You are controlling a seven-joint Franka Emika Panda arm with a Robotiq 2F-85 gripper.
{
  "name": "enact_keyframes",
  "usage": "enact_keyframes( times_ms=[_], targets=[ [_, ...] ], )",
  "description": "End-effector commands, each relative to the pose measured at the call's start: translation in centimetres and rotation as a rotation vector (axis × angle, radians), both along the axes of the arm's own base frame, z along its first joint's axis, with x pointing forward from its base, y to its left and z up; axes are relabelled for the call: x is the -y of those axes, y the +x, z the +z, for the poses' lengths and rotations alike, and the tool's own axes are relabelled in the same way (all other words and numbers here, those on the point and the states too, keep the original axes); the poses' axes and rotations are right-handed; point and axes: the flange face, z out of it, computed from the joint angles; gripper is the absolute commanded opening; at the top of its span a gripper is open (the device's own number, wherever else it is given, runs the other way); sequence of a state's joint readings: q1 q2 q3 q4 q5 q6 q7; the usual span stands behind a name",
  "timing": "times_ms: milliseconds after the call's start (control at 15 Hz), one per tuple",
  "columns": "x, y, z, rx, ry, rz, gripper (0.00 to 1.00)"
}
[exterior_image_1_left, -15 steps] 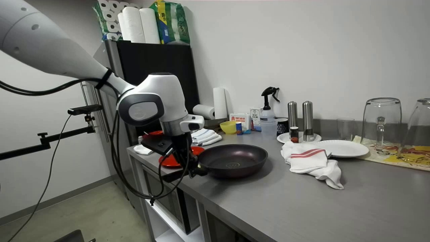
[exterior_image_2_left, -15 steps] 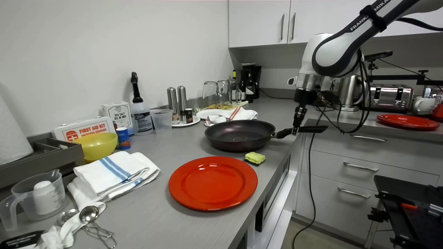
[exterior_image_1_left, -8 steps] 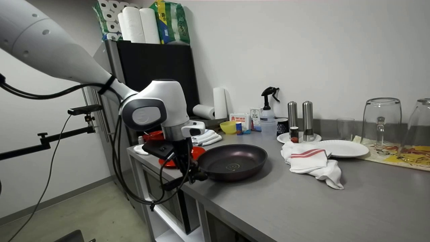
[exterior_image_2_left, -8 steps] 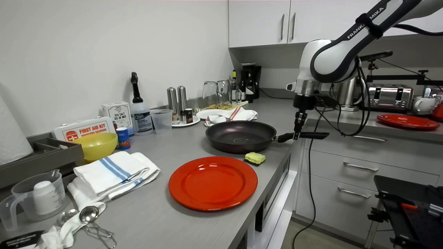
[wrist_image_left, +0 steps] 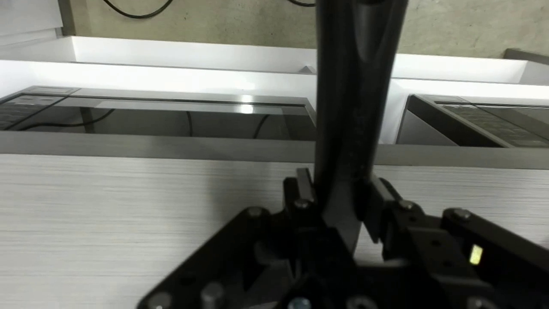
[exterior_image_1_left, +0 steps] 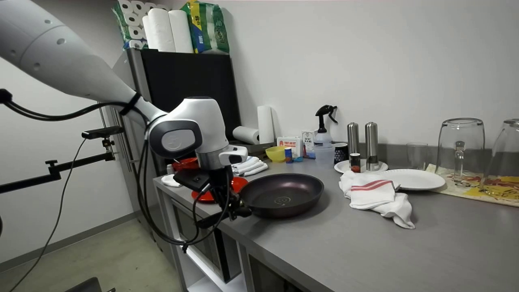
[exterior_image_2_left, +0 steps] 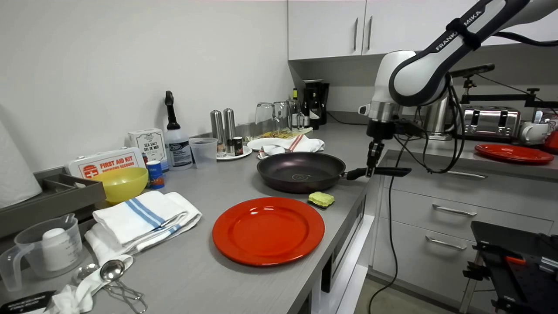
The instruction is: Move the pan to the right and the left twice, then move it to the right on the counter
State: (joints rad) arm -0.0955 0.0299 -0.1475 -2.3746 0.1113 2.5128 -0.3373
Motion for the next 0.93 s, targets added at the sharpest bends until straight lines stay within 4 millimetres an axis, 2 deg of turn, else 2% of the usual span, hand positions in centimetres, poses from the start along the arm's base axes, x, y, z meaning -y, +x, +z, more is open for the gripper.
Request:
enact_keyframes(
  times_ms=[0, 333, 867],
  targets=[
    [0.3, 1.8, 0.7, 0.047, -0.032, -0.014, 0.11],
    [1.1, 3.4, -0.2, 0.071, -0.076, -0.02, 0.11],
    [1.9, 4.1, -0.5, 0.063, -0.1, -0.044, 0.1]
  ],
)
